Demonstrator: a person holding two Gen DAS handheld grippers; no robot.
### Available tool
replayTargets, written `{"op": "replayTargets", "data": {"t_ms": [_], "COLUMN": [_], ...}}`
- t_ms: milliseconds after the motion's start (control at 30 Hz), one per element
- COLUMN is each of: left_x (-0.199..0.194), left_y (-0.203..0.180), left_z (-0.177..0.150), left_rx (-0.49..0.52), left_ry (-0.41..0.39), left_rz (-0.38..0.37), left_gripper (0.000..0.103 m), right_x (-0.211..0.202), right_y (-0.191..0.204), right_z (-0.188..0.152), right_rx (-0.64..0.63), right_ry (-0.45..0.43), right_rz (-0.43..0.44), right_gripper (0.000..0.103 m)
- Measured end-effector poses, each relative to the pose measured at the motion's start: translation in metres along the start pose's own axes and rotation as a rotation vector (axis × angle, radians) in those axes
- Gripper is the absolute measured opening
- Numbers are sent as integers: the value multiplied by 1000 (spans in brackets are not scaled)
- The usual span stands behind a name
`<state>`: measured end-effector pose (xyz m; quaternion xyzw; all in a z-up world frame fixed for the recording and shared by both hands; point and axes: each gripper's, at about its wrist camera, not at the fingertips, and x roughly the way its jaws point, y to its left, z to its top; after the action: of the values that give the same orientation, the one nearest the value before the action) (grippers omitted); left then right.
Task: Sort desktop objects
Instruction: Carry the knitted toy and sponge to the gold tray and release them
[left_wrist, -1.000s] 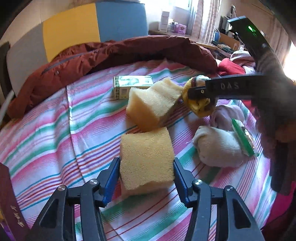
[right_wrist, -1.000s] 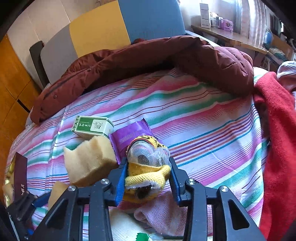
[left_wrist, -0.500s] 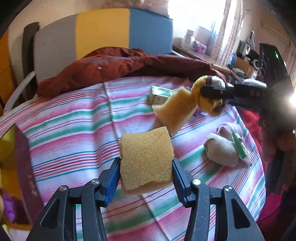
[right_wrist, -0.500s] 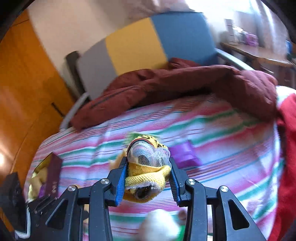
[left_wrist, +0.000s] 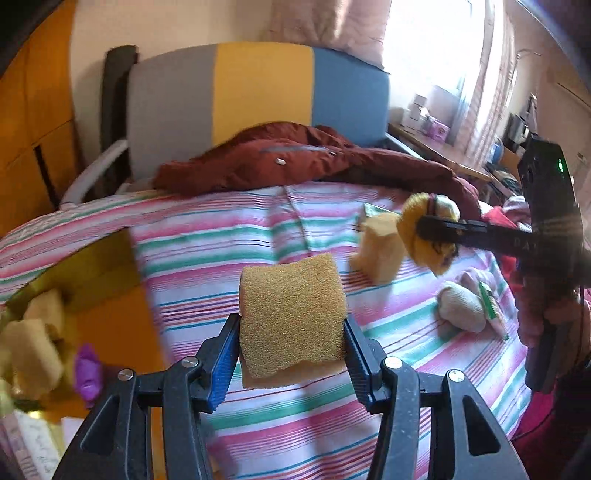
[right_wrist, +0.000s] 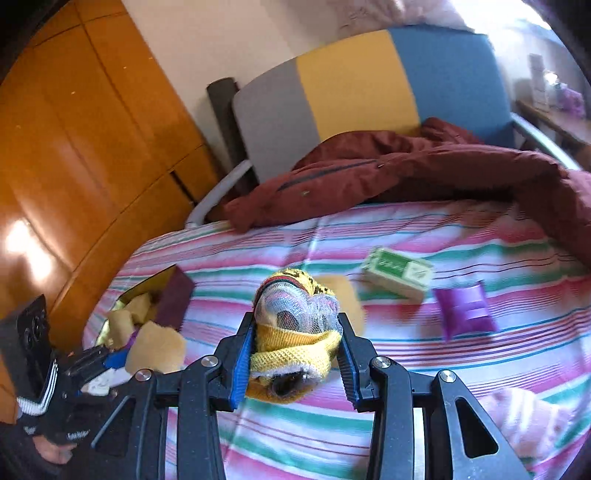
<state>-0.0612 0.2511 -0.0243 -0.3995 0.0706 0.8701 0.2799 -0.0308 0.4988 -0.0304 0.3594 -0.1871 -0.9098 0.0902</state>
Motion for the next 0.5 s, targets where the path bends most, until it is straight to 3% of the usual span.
{"op": "replayTargets", "data": {"t_ms": [167, 500], "left_x": [-25, -49], "left_y": [28, 77], "left_z": [-4, -21], "left_rx": [-33, -118], "left_ry": [-33, -38], "left_rz": [69, 136], "left_gripper": [54, 54], "right_x": [10, 10], "right_y": [18, 50], "right_z": [-6, -2], "right_rx": [-15, -11], "right_ry": [35, 10], "right_rz": [40, 63], "right_gripper": [41, 41]}}
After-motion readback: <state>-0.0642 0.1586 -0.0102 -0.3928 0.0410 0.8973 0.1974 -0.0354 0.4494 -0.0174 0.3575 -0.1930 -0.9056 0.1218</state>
